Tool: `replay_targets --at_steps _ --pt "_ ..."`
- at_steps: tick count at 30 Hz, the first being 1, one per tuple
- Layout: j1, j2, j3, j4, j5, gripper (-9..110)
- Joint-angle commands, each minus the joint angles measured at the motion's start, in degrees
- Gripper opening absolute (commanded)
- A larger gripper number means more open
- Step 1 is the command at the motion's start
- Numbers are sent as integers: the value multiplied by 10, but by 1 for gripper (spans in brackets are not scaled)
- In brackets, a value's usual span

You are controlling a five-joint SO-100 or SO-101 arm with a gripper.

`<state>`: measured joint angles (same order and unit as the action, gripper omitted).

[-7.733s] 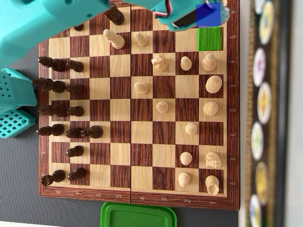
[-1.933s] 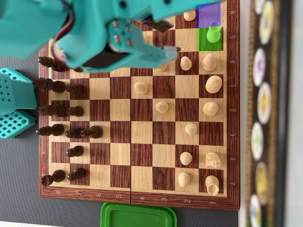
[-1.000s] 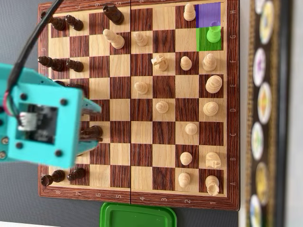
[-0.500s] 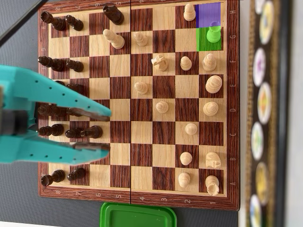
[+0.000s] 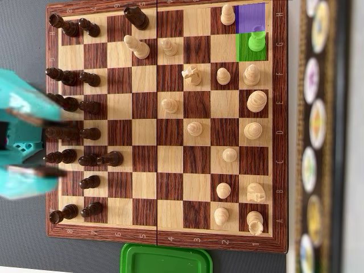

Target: Play chess

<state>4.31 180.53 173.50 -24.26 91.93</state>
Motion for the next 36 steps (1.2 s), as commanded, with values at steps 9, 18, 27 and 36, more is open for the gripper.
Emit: replay_targets --at_steps 9,18,27,36 --pt "-3 113 75 -195 -4 15" --pt "-3 113 75 -381 -4 15" --pt "-4 113 75 -548 -4 15" --pt "-50 113 76 -609 -5 15"
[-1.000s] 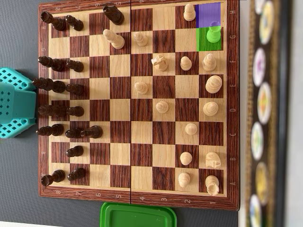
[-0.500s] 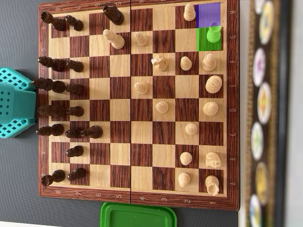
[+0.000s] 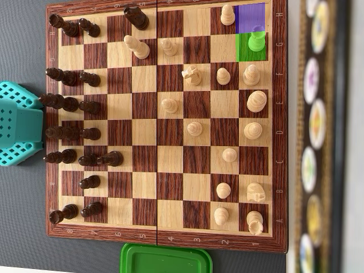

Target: Play chess

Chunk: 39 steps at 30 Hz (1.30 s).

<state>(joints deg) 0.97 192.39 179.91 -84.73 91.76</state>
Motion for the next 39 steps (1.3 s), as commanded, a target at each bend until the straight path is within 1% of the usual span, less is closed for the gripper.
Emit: replay_targets --at_steps 1,6,9,12,19,26,39 --pt "-23 -5 11 -5 -4 15" --pt "-48 -5 11 -10 -73 15" --pt "-44 -5 11 -54 -92 15" --pt "-40 -6 11 -89 -92 15" --pt "-34 -6 11 -100 -86 15" --pt "-33 -6 11 -185 -92 15" --pt "-33 -6 11 -186 -86 15"
